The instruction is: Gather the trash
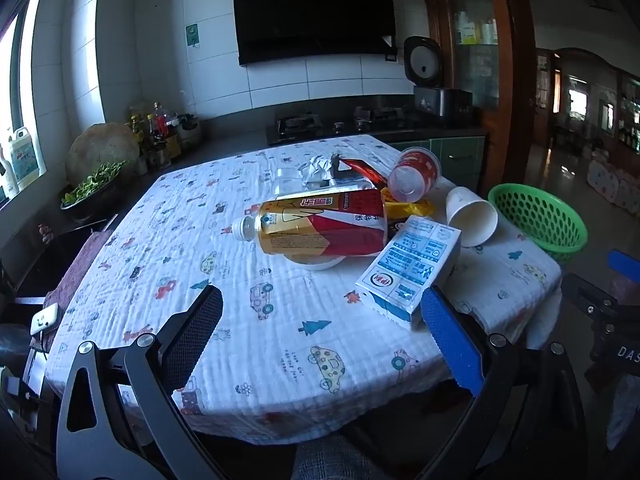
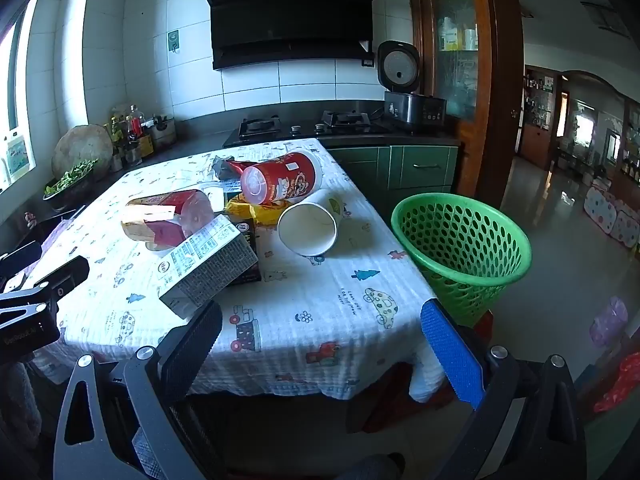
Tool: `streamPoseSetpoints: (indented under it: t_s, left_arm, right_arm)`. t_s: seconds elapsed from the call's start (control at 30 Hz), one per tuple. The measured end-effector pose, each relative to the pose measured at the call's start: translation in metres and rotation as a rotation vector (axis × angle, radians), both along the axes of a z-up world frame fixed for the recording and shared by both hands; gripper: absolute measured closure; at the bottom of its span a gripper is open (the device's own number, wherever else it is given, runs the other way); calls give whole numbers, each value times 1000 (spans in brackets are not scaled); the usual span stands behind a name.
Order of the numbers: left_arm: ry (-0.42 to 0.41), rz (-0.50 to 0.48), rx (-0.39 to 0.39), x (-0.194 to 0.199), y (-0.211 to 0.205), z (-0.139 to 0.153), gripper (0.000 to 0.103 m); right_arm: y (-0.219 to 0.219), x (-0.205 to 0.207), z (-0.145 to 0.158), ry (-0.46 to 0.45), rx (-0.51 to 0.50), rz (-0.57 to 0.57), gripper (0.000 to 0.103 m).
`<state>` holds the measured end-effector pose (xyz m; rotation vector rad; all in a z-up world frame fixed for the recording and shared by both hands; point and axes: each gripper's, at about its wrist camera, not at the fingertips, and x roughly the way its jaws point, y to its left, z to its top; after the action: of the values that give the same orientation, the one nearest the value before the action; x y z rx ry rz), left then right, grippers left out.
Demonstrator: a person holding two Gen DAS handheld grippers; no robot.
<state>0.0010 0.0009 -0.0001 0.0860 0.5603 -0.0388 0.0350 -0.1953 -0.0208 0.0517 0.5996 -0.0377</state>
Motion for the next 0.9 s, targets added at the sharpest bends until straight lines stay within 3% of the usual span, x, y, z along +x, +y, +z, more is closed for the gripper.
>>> streamPoseSetpoints:
  t_s: [0.9]
  left_arm:
    - [-4, -14, 21, -3, -5, -1, 9]
  right_arm:
    - [1, -1, 1, -7, -11, 0, 6]
